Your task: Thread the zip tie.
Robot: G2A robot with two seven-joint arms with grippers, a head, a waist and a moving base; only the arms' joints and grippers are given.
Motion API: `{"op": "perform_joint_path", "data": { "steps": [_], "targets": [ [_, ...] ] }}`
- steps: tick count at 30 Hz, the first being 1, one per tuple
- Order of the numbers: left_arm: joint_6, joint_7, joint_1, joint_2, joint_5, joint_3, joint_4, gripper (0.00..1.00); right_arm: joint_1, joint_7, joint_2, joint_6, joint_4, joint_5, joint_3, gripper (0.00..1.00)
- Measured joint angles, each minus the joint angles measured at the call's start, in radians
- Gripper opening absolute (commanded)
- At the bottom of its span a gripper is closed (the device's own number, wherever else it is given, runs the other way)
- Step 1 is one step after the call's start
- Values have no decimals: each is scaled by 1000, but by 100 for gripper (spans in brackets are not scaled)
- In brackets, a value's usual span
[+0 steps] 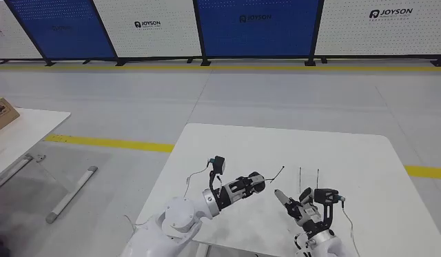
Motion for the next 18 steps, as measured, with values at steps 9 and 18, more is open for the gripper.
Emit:
{"op": "perform_joint_path", "data": {
  "steps": [9,18],
  "targets": [
    [13,-2,-3,-2,-9,10,2,0,24,49,2,-41,27,18,-8,100],
    [35,-101,-25,-4,-80,31,6,0,46,71,6,-87,41,11,-5,100]
  ]
}}
